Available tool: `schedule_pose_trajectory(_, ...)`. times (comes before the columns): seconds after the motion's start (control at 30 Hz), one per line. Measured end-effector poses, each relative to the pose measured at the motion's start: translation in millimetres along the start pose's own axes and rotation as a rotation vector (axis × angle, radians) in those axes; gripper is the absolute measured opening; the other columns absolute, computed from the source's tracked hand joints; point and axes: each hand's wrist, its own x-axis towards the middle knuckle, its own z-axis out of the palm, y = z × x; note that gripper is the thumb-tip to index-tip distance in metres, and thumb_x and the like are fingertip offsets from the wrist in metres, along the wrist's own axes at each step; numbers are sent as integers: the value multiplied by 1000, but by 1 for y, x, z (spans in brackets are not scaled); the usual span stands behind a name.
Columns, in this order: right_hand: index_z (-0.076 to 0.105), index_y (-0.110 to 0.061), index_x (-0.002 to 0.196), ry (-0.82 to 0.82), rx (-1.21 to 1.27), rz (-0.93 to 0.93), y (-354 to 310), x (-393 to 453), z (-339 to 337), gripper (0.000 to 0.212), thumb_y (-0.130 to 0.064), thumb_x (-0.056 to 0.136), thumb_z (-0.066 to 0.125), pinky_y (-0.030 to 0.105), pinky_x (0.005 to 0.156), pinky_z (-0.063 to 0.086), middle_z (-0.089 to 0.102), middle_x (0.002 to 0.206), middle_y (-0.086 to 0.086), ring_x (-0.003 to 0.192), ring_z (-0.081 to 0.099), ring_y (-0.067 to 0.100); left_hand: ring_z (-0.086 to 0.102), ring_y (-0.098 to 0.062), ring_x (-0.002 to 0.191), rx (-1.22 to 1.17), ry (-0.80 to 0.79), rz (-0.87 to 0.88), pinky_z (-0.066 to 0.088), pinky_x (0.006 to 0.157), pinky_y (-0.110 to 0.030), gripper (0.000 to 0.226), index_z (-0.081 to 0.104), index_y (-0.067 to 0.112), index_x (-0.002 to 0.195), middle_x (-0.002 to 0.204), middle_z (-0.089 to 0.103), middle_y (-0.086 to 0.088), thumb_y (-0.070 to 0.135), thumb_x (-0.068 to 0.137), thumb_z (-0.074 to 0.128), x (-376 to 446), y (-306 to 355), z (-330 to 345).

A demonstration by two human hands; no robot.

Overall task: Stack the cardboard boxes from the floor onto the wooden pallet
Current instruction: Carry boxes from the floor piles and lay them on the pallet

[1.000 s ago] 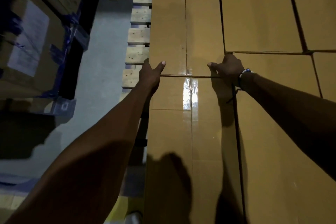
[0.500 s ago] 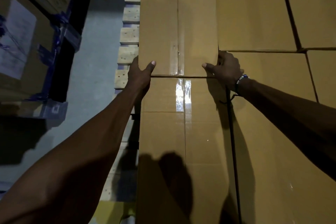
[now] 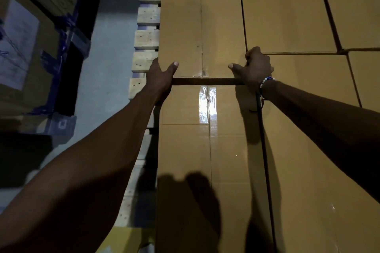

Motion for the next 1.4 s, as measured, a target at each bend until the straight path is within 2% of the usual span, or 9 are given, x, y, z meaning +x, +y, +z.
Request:
schedule_pose_trajectory(0.17, 55, -6, 126, 9, -9, -59, 3, -21, -3, 56, -43, 89, 76, 54, 96, 50, 63, 115, 14, 107, 59, 32, 50, -28, 139, 27, 14, -3, 37, 97, -27, 66, 39, 12, 155, 153, 53, -9, 46, 102, 62, -10, 3, -1)
schedule_pose_trajectory(0.27, 53, -7, 138, -1, 45, -117, 12, -51, -2, 61, -39, 91, 75, 47, 95, 55, 65, 123, 15, 113, 62, 32, 49, -28, 141, -17, 8, -3, 37, 102, -29, 79, 31, 12, 159, 155, 50, -8, 47, 98, 69, -32, -5, 0)
schedule_pose_trajectory(0.4, 45, -13, 147, -58, 78, -180, 33, -108, -2, 68, -39, 91, 75, 51, 107, 48, 53, 147, 10, 132, 52, 28, 27, -31, 155, -34, -30, -77, 31, 119, -42, 114, 4, 18, 167, 171, 24, -10, 57, 88, 76, -88, -24, 3)
schedule_pose_trajectory(0.5, 35, -13, 156, -149, 14, -169, 53, -154, 0, 79, -40, 93, 73, 52, 121, 32, 28, 166, 11, 150, 32, 30, 23, -31, 157, 8, -37, -105, 28, 122, -44, 120, -1, 19, 167, 173, 18, -11, 53, 86, 80, -133, -42, 3)
schedule_pose_trajectory(0.67, 34, -13, 158, -222, -34, -153, 67, -232, -7, 76, -36, 95, 71, 49, 124, 27, 14, 171, 10, 156, 19, 29, 35, -30, 151, 29, -112, -127, 35, 118, -40, 115, 6, 19, 166, 167, 32, -9, 45, 85, 83, -205, -76, -7)
schedule_pose_trajectory(0.87, 38, -14, 155, -265, -30, -36, 74, -320, -11, 75, -32, 93, 75, 48, 121, 31, 15, 170, 12, 155, 20, 32, 46, -12, 131, 18, -190, -117, 41, 106, -32, 98, 20, 19, 162, 154, 47, -4, 34, 89, 82, -296, -104, -24)
schedule_pose_trajectory(1.0, 38, -13, 155, -284, -57, 0, 83, -369, -7, 76, -30, 91, 76, 49, 122, 31, 15, 169, 14, 155, 19, 33, 52, -23, 136, 26, -226, -131, 47, 114, -47, 99, 20, 20, 163, 154, 50, -5, 38, 88, 82, -340, -130, -35)
schedule_pose_trajectory(1.27, 41, -16, 152, -298, -101, 18, 102, -410, -4, 75, -29, 89, 79, 49, 119, 33, 18, 169, 13, 153, 22, 33, 52, -12, 123, 13, -236, -89, 44, 104, -30, 86, 25, 22, 161, 149, 54, -2, 29, 94, 78, -373, -149, -42)
schedule_pose_trajectory(1.4, 45, -11, 147, -247, -106, 3, 113, -430, -3, 72, -21, 86, 81, 51, 113, 43, 32, 160, 15, 144, 34, 36, 56, -20, 129, -27, -183, -128, 48, 109, -38, 84, 26, 25, 162, 149, 56, -4, 31, 95, 76, -392, -160, -41)
